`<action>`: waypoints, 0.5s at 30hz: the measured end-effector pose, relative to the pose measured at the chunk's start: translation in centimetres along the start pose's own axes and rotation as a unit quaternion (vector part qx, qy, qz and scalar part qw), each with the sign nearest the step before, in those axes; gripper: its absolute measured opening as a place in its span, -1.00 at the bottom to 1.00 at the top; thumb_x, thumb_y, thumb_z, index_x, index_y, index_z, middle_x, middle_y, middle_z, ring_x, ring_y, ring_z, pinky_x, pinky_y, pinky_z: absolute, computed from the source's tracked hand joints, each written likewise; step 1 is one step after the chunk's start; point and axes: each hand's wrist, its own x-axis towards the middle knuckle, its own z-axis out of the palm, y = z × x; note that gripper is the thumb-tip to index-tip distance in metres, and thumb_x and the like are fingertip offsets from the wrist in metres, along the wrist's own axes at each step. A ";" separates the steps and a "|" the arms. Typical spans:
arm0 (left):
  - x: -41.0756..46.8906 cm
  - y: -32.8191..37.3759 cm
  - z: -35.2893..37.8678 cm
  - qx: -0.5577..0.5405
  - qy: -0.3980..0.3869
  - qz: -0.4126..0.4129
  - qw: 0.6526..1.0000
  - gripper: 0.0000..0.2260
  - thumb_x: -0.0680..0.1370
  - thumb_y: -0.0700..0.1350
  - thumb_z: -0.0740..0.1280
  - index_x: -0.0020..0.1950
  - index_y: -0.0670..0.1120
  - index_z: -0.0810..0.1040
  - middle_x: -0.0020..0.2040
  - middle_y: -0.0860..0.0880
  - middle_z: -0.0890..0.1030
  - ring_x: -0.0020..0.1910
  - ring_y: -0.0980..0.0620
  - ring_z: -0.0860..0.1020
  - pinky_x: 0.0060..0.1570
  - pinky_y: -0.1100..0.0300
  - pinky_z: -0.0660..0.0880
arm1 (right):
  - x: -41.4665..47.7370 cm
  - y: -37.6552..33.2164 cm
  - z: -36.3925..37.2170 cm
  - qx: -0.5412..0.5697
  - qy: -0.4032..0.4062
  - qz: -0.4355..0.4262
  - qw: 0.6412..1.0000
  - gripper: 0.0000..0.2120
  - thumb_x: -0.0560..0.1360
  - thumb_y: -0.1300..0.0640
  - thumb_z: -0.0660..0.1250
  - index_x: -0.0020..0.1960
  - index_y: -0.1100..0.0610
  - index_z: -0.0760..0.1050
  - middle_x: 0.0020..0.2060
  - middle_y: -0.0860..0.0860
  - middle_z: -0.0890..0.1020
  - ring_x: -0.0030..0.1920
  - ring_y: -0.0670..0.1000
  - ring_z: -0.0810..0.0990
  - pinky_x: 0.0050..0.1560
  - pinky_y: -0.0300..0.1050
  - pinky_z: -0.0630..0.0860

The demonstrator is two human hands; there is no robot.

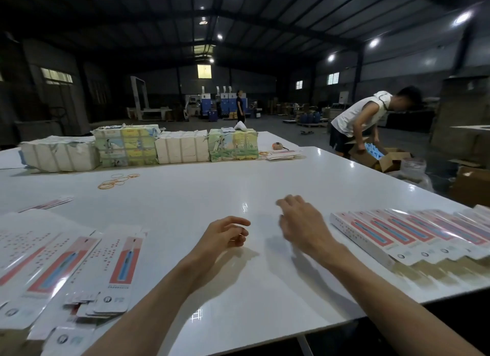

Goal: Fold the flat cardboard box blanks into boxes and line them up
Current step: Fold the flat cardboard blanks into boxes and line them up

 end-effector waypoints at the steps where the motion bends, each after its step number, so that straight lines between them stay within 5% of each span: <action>1: 0.0 0.1 0.0 -0.005 0.013 -0.005 1.000 -0.77 0.68 -0.26 0.28 0.12 -0.11 0.73 -0.03 -0.11 0.70 -0.13 0.01 0.60 -0.01 0.18 0.60 | 1.1 -1.7 0.6 0.022 0.006 -0.011 1.000 -0.65 0.66 0.16 0.22 0.43 0.12 0.47 0.30 0.04 0.57 0.30 0.08 0.51 0.24 -0.02 0.50; 6: -0.2 0.6 -0.8 0.004 0.091 -0.046 0.995 -0.80 0.65 -0.19 0.28 0.08 -0.10 0.71 -0.02 -0.08 0.72 -0.22 0.02 0.54 -0.10 0.17 0.57 | 3.3 -6.7 4.1 0.137 0.003 0.008 0.991 -0.71 0.65 0.17 0.20 0.34 0.12 0.53 0.16 0.01 0.67 0.13 0.06 0.63 0.01 -0.03 0.54; 12: 0.6 3.0 -4.4 0.202 0.120 -0.118 0.965 -0.88 0.66 -0.17 0.34 0.13 -0.02 0.65 -0.01 -0.09 0.74 -0.24 0.08 0.67 -0.18 0.25 0.62 | 3.1 -5.8 6.7 0.200 -0.013 0.035 0.979 -0.74 0.63 0.18 0.19 0.24 0.07 0.56 -0.14 -0.02 0.68 -0.08 0.08 0.64 -0.15 -0.08 0.36; 15: 0.0 4.2 -7.9 0.352 0.128 -0.148 0.915 -0.87 0.68 -0.12 0.34 0.21 0.00 0.60 0.16 -0.06 0.66 0.01 0.03 0.66 0.12 0.11 0.63 | 3.3 -5.4 6.8 0.239 -0.036 0.053 0.969 -0.76 0.61 0.20 0.17 0.19 0.07 0.55 -0.29 -0.05 0.60 -0.19 0.07 0.58 -0.17 -0.04 0.42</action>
